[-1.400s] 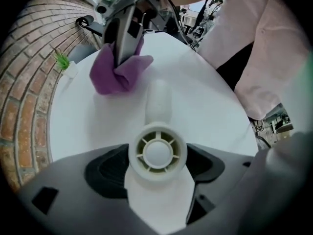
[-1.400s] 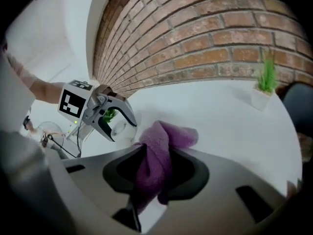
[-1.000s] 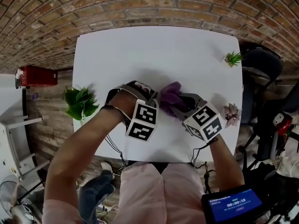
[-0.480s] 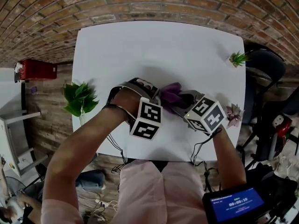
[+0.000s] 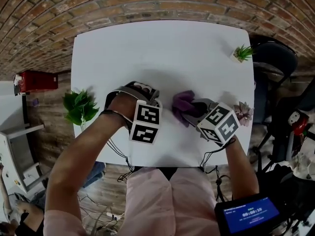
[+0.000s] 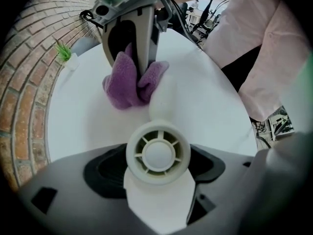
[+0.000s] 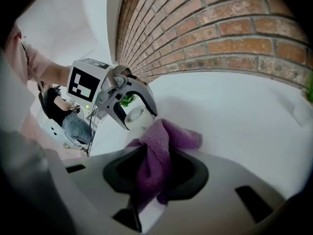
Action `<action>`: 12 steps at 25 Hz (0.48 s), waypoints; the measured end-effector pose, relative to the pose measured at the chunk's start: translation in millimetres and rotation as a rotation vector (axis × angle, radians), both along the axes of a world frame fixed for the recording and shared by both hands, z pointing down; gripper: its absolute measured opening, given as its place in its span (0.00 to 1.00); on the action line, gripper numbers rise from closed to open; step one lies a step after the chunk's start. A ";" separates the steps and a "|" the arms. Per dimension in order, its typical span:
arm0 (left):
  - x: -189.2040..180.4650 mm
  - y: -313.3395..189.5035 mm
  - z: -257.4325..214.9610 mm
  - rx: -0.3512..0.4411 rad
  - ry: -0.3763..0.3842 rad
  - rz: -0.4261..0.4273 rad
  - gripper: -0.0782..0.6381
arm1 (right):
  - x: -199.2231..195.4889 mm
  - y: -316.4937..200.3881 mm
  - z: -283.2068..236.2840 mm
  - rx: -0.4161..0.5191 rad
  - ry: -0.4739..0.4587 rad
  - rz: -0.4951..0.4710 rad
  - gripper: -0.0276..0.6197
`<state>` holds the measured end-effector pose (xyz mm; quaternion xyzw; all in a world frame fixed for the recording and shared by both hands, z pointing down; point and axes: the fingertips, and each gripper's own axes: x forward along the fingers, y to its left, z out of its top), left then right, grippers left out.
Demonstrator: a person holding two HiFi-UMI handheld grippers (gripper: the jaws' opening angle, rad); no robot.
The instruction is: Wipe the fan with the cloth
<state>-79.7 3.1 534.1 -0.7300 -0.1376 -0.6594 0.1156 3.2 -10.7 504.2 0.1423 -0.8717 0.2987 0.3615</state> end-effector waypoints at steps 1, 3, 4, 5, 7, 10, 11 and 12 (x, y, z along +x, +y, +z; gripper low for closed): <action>0.1 0.1 -0.2 -0.001 -0.001 -0.003 0.63 | 3.4 2.5 -0.1 -0.002 0.000 0.014 0.21; -0.5 -0.1 -0.2 -0.003 -0.003 -0.011 0.63 | 9.7 7.9 0.3 -0.008 0.000 0.045 0.21; -1.3 -0.5 0.2 -0.004 -0.003 -0.019 0.63 | 12.4 10.9 1.0 -0.011 0.000 0.058 0.21; -2.4 -1.2 1.0 -0.005 -0.002 -0.030 0.63 | 14.7 14.4 2.0 -0.015 0.000 0.070 0.21; -4.5 -3.1 2.5 -0.008 0.004 -0.062 0.63 | 17.8 23.7 4.2 -0.022 -0.002 0.091 0.21; -7.3 -6.8 2.5 -0.016 0.019 -0.143 0.63 | 17.8 40.6 5.3 -0.028 -0.014 0.134 0.21; -8.7 -8.5 2.3 -0.019 0.025 -0.185 0.63 | 16.1 46.7 5.3 -0.034 -0.022 0.145 0.21; -10.9 -10.8 2.6 -0.022 0.032 -0.238 0.63 | 13.1 53.1 5.5 -0.044 -0.032 0.151 0.22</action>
